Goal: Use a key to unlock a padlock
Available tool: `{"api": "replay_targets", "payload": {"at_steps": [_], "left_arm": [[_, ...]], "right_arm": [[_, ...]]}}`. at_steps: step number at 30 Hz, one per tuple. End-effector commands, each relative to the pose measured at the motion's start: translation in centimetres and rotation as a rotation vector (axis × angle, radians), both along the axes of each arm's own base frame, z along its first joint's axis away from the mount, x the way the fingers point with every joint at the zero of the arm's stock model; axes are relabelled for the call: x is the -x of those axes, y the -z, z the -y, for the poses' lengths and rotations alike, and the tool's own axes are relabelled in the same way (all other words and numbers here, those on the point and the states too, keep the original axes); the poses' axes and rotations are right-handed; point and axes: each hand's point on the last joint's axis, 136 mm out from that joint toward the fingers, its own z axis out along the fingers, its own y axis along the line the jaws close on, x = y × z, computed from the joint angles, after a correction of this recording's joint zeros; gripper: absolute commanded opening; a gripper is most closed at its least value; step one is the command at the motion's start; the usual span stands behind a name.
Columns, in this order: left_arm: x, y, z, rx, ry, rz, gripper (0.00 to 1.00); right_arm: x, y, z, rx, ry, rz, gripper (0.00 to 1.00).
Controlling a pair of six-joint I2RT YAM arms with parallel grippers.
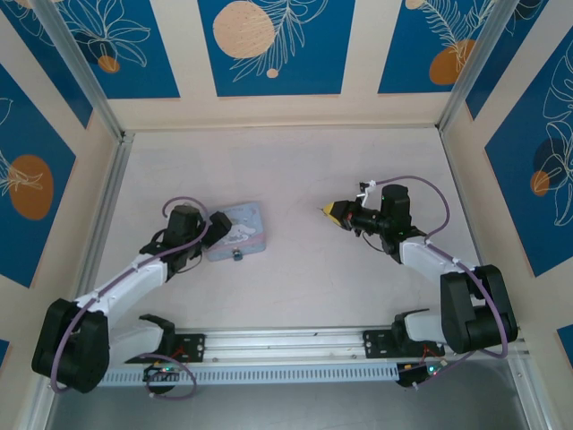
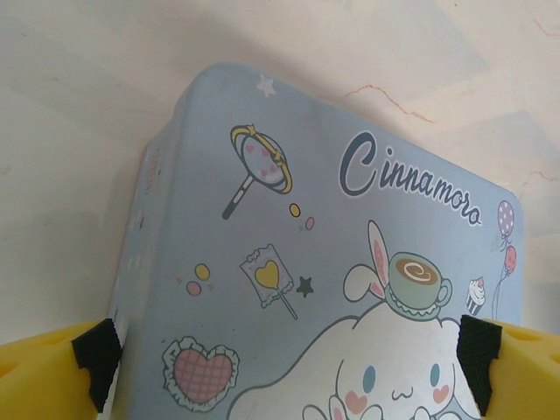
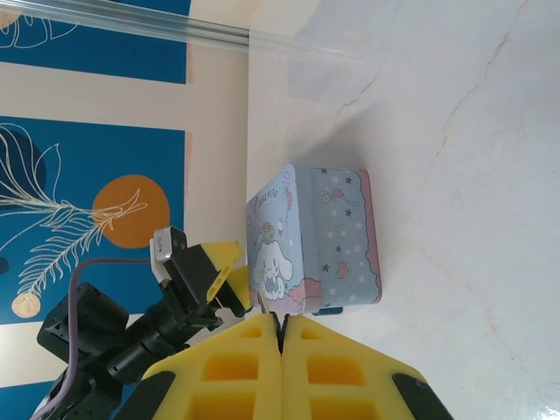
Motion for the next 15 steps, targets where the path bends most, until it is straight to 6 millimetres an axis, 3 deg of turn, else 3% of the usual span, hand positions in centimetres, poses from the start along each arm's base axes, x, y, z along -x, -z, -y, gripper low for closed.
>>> {"api": "replay_targets", "payload": {"at_steps": [1,15], "left_arm": [[-1.8,-2.1,2.4,0.072,0.038,0.072,1.00],[-4.4,-2.3,10.4,0.097,0.163,0.090,1.00]], "right_arm": [[0.6,0.6,0.5,0.022,0.005,-0.007,0.00],[1.1,0.7,1.4,0.057,0.037,-0.010,0.00]]}}
